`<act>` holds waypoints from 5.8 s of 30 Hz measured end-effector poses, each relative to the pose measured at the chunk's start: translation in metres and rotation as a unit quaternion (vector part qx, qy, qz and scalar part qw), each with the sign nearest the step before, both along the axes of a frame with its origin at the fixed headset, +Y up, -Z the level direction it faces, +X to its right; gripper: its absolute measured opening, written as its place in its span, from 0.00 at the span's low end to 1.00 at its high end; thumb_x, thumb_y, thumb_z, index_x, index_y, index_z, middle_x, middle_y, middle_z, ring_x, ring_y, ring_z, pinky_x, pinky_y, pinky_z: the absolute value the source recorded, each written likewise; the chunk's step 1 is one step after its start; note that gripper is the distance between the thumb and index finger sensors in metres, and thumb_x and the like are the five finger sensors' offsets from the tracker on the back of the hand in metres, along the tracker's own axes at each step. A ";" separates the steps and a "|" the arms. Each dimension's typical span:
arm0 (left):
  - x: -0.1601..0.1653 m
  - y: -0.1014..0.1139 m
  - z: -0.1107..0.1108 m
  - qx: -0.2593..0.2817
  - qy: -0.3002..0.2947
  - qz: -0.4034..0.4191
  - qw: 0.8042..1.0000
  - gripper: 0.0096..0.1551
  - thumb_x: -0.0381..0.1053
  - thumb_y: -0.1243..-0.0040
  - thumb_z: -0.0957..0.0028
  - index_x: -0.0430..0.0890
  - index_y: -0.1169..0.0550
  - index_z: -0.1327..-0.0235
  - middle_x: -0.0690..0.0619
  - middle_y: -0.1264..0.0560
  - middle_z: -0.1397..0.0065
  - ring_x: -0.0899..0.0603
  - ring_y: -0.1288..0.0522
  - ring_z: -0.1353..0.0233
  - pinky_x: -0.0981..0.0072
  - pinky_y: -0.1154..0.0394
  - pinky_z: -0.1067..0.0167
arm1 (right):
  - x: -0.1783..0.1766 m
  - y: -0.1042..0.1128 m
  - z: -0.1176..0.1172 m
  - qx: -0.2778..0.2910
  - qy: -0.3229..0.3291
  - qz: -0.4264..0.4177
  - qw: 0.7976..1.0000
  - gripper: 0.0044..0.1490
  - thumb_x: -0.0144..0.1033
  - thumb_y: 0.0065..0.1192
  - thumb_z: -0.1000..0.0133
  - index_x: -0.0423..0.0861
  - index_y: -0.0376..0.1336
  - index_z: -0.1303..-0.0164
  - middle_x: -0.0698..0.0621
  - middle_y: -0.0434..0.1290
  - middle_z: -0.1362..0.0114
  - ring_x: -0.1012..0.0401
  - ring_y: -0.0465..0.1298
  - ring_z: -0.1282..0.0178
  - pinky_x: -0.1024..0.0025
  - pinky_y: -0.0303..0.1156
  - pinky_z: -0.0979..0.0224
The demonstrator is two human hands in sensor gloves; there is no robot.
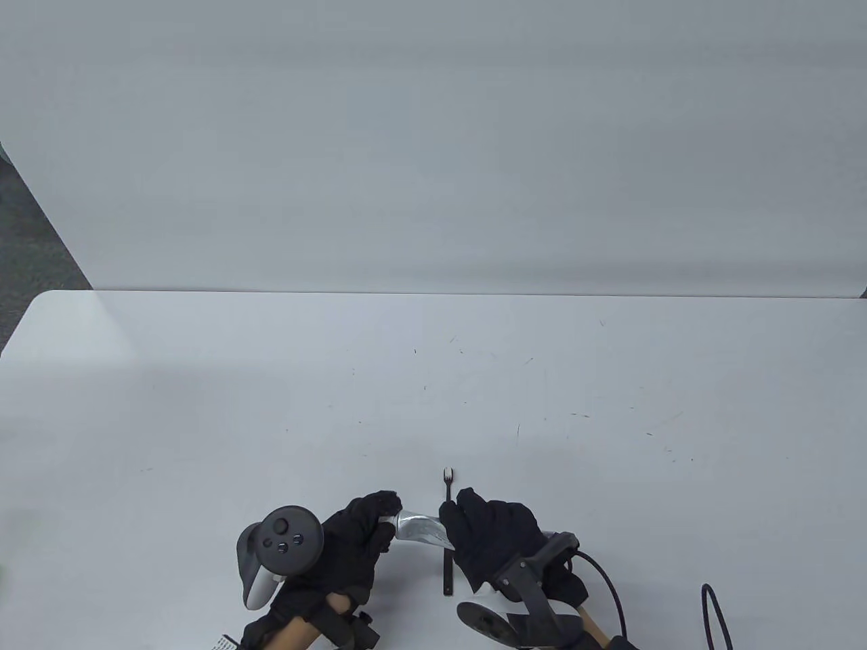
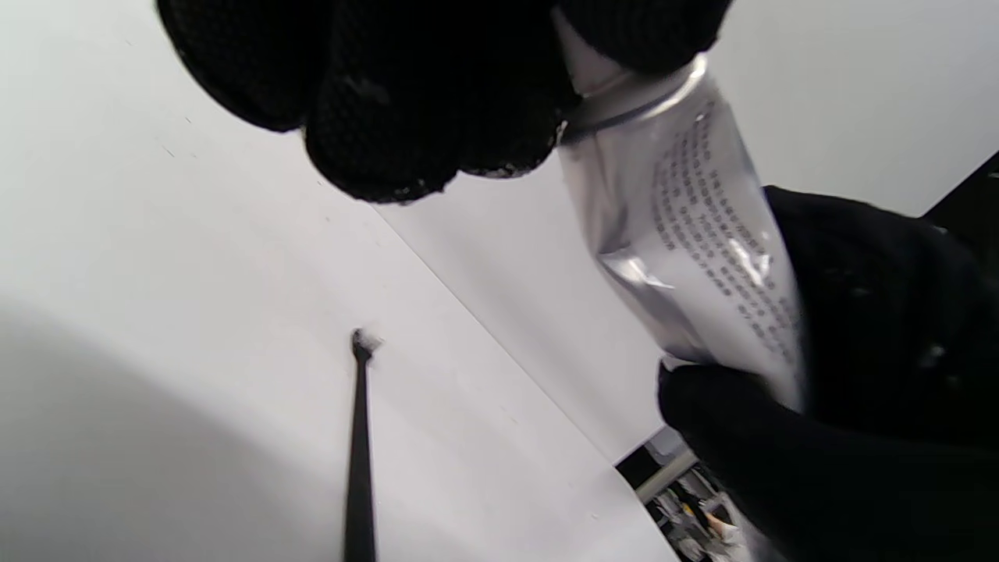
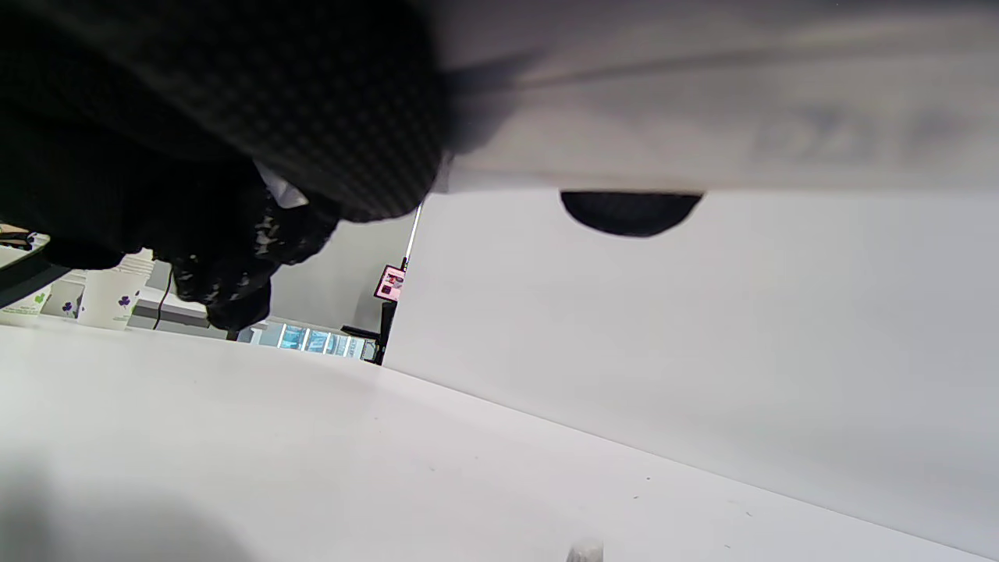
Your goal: Squeeze toothpaste onto toothbrush
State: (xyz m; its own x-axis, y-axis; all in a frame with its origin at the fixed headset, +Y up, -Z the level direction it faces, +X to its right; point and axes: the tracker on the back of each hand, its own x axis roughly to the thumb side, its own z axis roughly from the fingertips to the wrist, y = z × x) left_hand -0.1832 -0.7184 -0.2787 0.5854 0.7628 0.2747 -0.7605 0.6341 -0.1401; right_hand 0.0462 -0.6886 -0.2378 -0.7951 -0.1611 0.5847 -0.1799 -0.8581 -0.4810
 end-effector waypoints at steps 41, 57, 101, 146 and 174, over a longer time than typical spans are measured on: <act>-0.013 -0.010 -0.010 -0.046 -0.026 0.101 0.993 0.35 0.62 0.47 0.57 0.50 0.25 0.36 0.47 0.17 0.42 0.40 0.14 0.53 0.37 0.25 0.41 | 0.008 -0.001 -0.007 -0.021 -0.004 -0.030 0.999 0.37 0.43 0.70 0.54 0.43 0.61 0.37 0.39 0.69 0.33 0.42 0.76 0.43 0.42 0.76 0.46; -0.011 -0.003 -0.007 -0.043 -0.103 0.152 0.982 0.35 0.47 0.38 0.50 0.55 0.36 0.28 0.47 0.28 0.29 0.40 0.19 0.42 0.35 0.30 0.36 | 0.012 0.004 -0.004 -0.019 -0.001 -0.041 0.999 0.37 0.43 0.70 0.54 0.42 0.61 0.37 0.39 0.70 0.33 0.42 0.77 0.44 0.42 0.77 0.47; -0.036 -0.028 -0.044 0.062 0.067 -0.542 0.836 0.29 0.42 0.27 0.58 0.53 0.19 0.39 0.47 0.22 0.33 0.39 0.19 0.39 0.34 0.30 0.33 | 0.053 0.020 -0.014 -0.052 -0.051 -0.133 0.988 0.37 0.43 0.70 0.54 0.42 0.62 0.37 0.39 0.70 0.33 0.42 0.77 0.44 0.42 0.77 0.47; 0.032 0.027 0.017 -0.031 -0.081 0.138 0.987 0.39 0.65 0.42 0.53 0.47 0.28 0.30 0.42 0.28 0.27 0.31 0.27 0.29 0.31 0.32 0.33 | 0.017 0.024 0.011 -0.113 0.013 -0.266 0.957 0.38 0.43 0.67 0.52 0.39 0.58 0.36 0.37 0.67 0.32 0.41 0.76 0.45 0.42 0.77 0.49; -0.035 0.013 -0.005 -0.036 0.046 0.327 0.943 0.30 0.53 0.46 0.49 0.48 0.31 0.33 0.46 0.30 0.28 0.31 0.28 0.30 0.30 0.32 0.34 | 0.065 -0.004 -0.029 -0.271 -0.106 -0.222 0.931 0.38 0.41 0.61 0.51 0.36 0.61 0.33 0.35 0.64 0.28 0.43 0.78 0.43 0.40 0.76 0.47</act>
